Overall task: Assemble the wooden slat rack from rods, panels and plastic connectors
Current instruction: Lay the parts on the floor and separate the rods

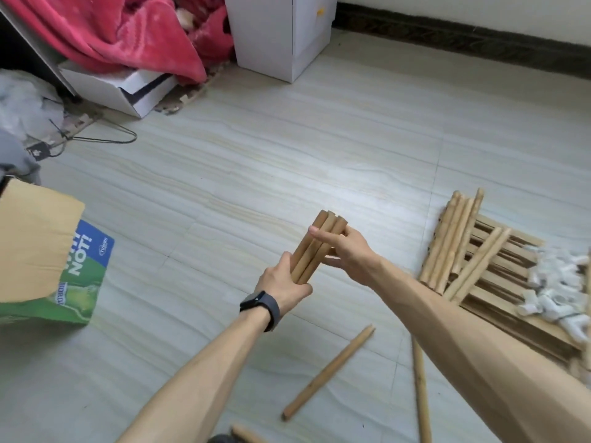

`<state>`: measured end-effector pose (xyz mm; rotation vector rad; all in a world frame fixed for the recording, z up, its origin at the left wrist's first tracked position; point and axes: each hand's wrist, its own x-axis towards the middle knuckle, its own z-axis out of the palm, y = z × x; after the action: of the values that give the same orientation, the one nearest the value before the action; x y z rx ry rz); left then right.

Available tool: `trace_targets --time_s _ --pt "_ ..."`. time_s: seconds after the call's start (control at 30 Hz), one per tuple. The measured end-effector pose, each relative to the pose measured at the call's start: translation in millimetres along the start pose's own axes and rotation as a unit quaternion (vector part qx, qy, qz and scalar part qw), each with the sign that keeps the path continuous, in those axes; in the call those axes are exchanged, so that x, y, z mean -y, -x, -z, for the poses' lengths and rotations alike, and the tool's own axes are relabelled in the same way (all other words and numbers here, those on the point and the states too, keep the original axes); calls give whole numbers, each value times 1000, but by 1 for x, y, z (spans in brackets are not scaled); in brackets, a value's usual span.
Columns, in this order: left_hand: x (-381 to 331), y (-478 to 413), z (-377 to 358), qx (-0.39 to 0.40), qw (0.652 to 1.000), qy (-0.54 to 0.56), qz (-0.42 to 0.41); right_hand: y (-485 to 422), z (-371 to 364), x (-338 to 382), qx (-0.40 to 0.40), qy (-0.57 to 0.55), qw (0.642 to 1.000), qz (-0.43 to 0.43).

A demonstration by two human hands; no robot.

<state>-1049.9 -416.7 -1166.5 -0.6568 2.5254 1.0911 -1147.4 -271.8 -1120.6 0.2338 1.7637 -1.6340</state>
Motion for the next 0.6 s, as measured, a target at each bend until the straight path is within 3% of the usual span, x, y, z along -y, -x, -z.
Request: trace_targets --time_s 0.13,0.23,0.37,0.43,0.5,0.6 --pt "13 -10 -9 3 991 -119 59 23 34 -64 -173 149 973 -25" --pt "20 -24 -22 -5 983 -151 100 43 65 -125 -270 324 906 -28" --pt "26 -32 -47 -38 981 -151 113 72 93 -183 -332 434 836 -43" --pt "28 -33 -56 -62 979 -167 94 78 102 -198 -340 461 815 -89" --pt "27 -34 -58 -71 976 -190 83 79 107 -206 -310 461 822 -124" --pt "23 -35 -56 -66 971 -213 84 78 107 -209 -264 474 833 -106"
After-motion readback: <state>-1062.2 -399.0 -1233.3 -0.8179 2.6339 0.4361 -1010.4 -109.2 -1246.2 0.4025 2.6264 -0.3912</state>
